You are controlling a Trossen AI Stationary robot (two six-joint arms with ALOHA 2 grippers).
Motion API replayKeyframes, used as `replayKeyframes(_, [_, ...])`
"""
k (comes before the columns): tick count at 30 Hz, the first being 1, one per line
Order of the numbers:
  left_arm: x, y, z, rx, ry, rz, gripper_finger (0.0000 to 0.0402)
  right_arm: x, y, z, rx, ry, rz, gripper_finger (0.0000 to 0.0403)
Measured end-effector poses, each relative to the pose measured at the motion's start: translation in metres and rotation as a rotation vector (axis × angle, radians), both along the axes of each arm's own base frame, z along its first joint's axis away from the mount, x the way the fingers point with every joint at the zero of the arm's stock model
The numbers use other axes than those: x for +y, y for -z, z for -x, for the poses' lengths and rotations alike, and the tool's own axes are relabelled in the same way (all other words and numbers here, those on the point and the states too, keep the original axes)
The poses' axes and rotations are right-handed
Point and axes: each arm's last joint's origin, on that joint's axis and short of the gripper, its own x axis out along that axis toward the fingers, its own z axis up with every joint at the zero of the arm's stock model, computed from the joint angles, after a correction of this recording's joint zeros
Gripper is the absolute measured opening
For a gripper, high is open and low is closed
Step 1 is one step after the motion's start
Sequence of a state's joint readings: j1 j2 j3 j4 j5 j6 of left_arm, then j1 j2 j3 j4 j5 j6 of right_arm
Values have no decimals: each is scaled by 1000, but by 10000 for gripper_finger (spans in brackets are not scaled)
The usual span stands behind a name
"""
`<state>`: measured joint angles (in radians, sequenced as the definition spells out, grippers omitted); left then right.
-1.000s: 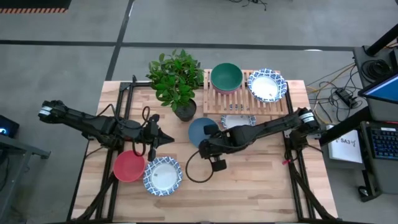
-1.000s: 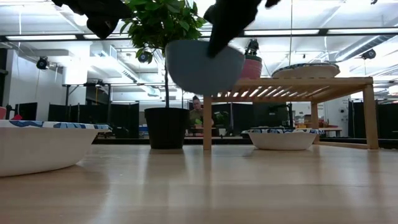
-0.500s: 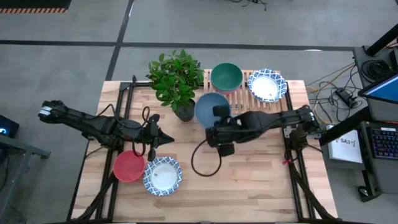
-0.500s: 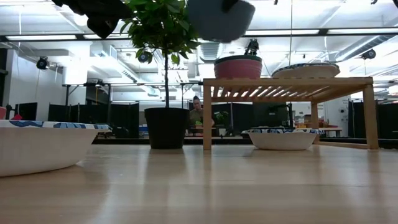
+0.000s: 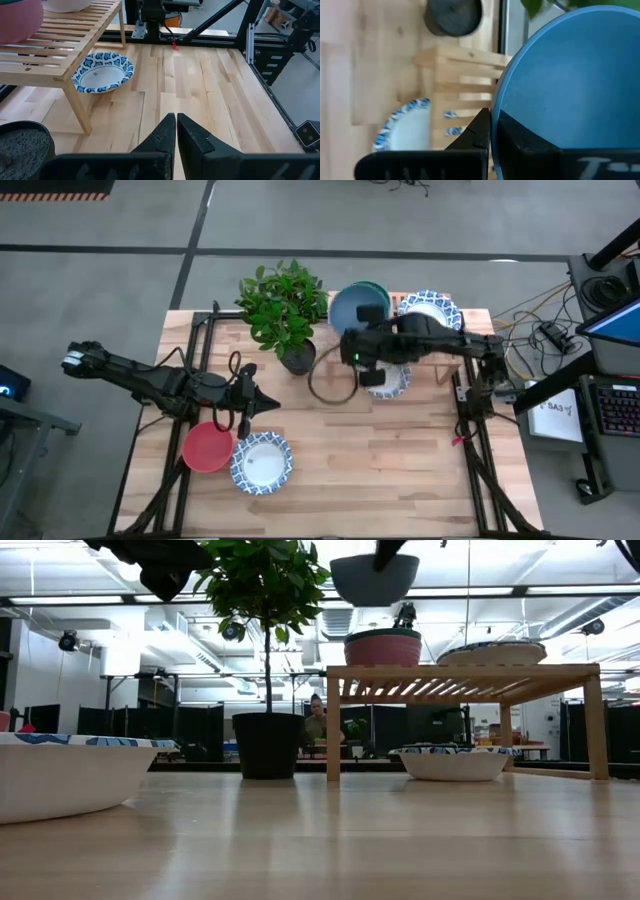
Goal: Place and stack bowls onto a shelf
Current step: Stack the blue bowl on top of the green bowl on the shelf
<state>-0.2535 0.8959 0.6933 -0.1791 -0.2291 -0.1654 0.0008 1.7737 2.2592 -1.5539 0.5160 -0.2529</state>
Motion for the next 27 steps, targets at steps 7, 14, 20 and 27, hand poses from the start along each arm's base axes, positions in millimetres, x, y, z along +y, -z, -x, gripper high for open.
replayKeyframes(7, [0, 0, 0, 0, 1, -3, 0, -53, -3, 9, 19, 53, -83, 9])
replayKeyframes(14, [0, 0, 0, 0, 2, -4, 0, -99, -3, 18, -27, 86, -215, 9])
replayKeyframes(20, [0, 0, 0, 0, 1, -4, 0, -116, -4, 21, -91, 78, -295, 9])
replayKeyframes(27, [0, 0, 0, 0, 2, -4, 0, -118, -4, 21, -93, 82, -302, 9])
